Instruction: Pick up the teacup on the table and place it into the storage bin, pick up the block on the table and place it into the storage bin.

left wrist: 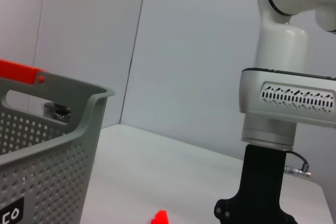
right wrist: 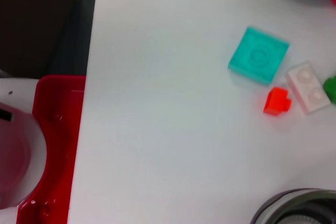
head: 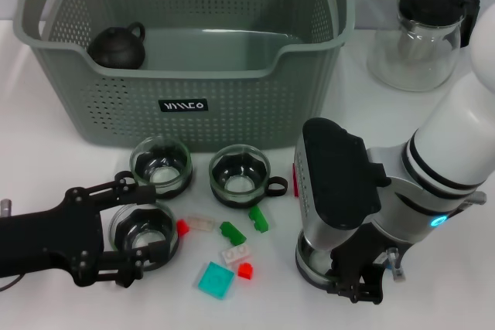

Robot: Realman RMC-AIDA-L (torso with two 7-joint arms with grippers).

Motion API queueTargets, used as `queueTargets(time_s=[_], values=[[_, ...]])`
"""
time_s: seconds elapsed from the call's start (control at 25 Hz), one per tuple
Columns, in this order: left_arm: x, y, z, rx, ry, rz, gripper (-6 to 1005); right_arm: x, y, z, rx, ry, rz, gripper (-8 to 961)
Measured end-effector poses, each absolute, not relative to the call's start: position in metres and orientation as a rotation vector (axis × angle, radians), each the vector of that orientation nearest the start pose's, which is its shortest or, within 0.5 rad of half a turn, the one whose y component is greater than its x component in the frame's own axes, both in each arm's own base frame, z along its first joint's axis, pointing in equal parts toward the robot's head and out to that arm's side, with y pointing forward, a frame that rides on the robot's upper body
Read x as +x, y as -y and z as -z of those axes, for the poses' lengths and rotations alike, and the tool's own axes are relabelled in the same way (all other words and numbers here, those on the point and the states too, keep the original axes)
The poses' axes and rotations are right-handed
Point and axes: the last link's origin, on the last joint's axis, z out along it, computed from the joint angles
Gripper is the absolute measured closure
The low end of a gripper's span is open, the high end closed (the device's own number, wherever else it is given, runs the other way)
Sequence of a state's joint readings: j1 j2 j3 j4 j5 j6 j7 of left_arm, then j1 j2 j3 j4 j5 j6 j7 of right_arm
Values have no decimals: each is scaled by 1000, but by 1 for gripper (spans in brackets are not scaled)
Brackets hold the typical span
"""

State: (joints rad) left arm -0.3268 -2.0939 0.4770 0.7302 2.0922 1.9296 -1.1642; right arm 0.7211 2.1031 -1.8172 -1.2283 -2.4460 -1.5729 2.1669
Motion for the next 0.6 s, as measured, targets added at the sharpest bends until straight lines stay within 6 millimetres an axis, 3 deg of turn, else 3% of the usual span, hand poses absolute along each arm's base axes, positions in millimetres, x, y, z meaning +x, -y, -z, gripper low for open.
queueTargets(time_s=[0.2,0.32,0.4,0.6], values=[[-301,-239,-27,-2743,504,890,158,136,-302,80,-3115,23,851,809],[-301,-239,-27,-2743,504,890,157,126,-301,63,-3123,39,771,891],[-301,-239,-27,-2739,505,890,157,116,-300,45,-3137,46,661,890],[-303,-239,-30,-2719,511,892,157,81,-304,-25,-3147,4,71,892]])
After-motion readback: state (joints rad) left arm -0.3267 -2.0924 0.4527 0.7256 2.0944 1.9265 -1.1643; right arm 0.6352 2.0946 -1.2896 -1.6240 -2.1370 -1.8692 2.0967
